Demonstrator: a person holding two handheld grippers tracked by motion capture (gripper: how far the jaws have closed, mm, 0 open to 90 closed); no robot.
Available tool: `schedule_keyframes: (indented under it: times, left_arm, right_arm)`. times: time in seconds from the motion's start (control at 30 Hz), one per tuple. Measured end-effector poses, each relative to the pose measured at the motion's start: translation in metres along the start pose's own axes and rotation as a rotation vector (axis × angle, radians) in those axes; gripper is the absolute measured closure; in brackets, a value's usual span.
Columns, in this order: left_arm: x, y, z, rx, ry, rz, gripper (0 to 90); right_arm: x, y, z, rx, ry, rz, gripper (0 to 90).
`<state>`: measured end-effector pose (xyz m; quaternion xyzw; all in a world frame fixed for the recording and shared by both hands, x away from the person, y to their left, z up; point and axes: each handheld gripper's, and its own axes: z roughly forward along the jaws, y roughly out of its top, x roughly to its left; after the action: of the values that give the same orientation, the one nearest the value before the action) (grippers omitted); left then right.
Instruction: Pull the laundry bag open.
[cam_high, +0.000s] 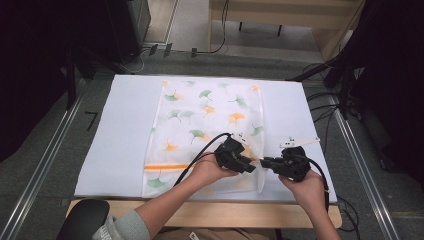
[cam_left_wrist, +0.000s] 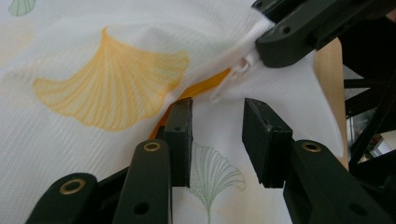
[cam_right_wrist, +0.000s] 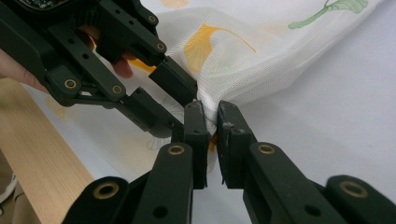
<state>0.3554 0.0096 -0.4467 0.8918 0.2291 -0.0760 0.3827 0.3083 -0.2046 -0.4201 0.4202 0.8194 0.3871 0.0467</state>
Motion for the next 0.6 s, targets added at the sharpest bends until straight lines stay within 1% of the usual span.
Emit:
schedule_keyframes:
  times: [0.07, 0.1, 0.13, 0.2, 0.23, 0.33, 0.4, 0.5, 0.53, 0.57, 0.6]
  left_arm:
    - [-0.0014, 0.0009, -0.0005, -0.001, -0.008, 0.006, 64.4]
    - [-0.0014, 0.0009, -0.0005, -0.001, -0.008, 0.006, 65.6]
    - [-0.0016, 0.0010, 0.0000, -0.002, -0.018, -0.002, 66.9]
    - [-0.0014, 0.0012, 0.0001, 0.000, -0.023, -0.001, 70.6]
    - [-0.0012, 0.0015, -0.0001, 0.006, -0.033, -0.011, 70.6]
    - [-0.0013, 0.0021, 0.0017, 0.001, -0.038, -0.034, 73.3]
    - [-0.0012, 0.0022, 0.0017, 0.003, -0.038, -0.035, 74.6]
    - [-0.0010, 0.0028, 0.0020, 0.009, -0.024, -0.025, 76.4]
    - [-0.0012, 0.0030, 0.0020, 0.008, -0.023, -0.018, 78.9]
    - [-0.0015, 0.0034, 0.0015, 0.014, -0.022, -0.010, 78.9]
    - [-0.0022, 0.0036, 0.0015, 0.012, -0.021, -0.010, 81.7]
  right_arm:
    - [0.0008, 0.0002, 0.0015, 0.008, -0.001, -0.007, 85.2]
    - [0.0009, 0.0002, 0.0021, 0.008, -0.002, -0.008, 85.2]
    - [0.0008, 0.0002, 0.0025, 0.010, -0.001, -0.010, 85.2]
    - [0.0011, 0.0002, 0.0034, 0.013, 0.001, -0.011, 85.2]
    - [0.0011, 0.0002, 0.0034, 0.013, 0.001, -0.011, 85.2]
    - [0.0030, 0.0008, 0.0051, 0.022, -0.002, -0.015, 85.2]
    - [0.0034, 0.0008, 0.0055, 0.024, -0.002, -0.015, 85.3]
    - [0.0038, 0.0011, 0.0059, 0.025, 0.007, -0.017, 85.3]
    - [0.0043, 0.0013, 0.0062, 0.025, 0.005, -0.019, 85.4]
    - [0.0043, 0.0013, 0.0062, 0.025, 0.005, -0.019, 85.4]
    - [0.0043, 0.0013, 0.0064, 0.026, 0.000, -0.020, 85.4]
